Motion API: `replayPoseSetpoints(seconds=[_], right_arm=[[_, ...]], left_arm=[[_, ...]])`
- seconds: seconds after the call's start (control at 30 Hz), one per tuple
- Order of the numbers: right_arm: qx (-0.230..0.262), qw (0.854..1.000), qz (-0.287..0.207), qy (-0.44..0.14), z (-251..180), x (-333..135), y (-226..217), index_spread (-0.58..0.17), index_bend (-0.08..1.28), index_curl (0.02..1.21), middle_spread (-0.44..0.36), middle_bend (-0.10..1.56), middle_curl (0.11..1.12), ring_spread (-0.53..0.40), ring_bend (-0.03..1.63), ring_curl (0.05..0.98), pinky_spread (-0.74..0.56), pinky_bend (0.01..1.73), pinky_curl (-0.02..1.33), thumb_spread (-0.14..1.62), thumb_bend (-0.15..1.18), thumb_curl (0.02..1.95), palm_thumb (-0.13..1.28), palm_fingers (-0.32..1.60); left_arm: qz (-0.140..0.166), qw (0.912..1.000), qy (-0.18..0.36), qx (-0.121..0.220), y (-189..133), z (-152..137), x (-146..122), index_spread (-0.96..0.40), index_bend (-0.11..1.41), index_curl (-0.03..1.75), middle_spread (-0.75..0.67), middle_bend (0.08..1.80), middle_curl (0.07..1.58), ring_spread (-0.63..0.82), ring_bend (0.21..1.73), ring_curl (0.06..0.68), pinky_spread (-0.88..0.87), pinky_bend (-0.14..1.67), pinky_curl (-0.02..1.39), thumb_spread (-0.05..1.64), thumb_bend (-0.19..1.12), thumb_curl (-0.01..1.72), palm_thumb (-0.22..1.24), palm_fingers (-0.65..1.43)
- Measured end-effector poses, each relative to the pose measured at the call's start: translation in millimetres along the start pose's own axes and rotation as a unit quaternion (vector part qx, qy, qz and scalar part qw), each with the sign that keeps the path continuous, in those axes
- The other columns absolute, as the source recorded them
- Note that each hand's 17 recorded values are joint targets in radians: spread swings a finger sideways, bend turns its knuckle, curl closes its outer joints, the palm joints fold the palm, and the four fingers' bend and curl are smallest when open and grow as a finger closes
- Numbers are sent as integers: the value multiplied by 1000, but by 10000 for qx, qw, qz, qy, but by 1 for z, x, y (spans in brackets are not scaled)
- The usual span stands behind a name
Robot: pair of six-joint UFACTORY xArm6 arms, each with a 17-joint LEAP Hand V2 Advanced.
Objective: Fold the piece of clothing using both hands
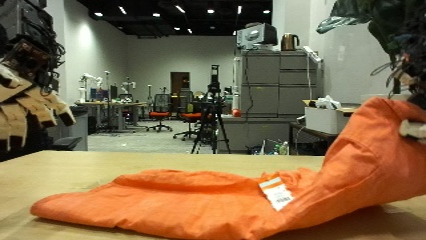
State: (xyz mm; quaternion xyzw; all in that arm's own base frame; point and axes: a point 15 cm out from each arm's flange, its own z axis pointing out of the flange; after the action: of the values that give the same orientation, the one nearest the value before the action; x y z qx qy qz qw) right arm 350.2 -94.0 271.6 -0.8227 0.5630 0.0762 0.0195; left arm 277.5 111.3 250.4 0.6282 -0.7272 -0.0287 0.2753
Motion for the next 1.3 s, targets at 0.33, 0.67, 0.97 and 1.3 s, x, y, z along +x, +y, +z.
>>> replayPoseSetpoints(seconds=[0.33, 0.67, 0.97, 1.3], right_arm=[[208, 9907, -1300, 333, -55, -142, -89, -266, 1012, 923, -122, 1295, 791, -213, 1344, 672, -293, 1253, 676, 1196, 41, 634, 1120, 1127], [122, 9687, -2452, 375, -26, -299, -184, -265, 1008, 932, -120, 1300, 787, -214, 1345, 684, -287, 1257, 679, 1205, 8, 664, 1133, 1129], [173, 9518, -3037, 397, 22, -388, -257, -271, 997, 941, -124, 1296, 788, -217, 1342, 690, -294, 1260, 679, 1242, -27, 658, 1041, 1105], [1070, 9257, -3583, 576, 88, -454, -319, -314, 640, 855, -137, 1075, 715, -255, 1215, 636, -416, 908, 581, 1399, -24, 464, 760, 259]], left_arm=[[-379, 9988, 265, 188, 27, 13, -55, 55, 157, 276, 420, 165, 194, 586, 338, 236, 545, 224, 321, 1153, -19, 337, 373, -65], [-745, 9957, 481, 267, 64, 27, -102, 55, 156, 276, 411, 166, 198, 586, 337, 236, 544, 228, 320, 1159, -19, 334, 377, -64], [-896, 9938, 619, 224, 95, 42, -120, 55, 157, 277, 408, 164, 198, 586, 338, 237, 544, 230, 319, 1162, -19, 334, 380, -65], [-905, 9931, 727, 142, 109, 60, -124, 55, 158, 277, 408, 164, 198, 586, 339, 237, 544, 228, 318, 1163, -18, 334, 384, -66]])
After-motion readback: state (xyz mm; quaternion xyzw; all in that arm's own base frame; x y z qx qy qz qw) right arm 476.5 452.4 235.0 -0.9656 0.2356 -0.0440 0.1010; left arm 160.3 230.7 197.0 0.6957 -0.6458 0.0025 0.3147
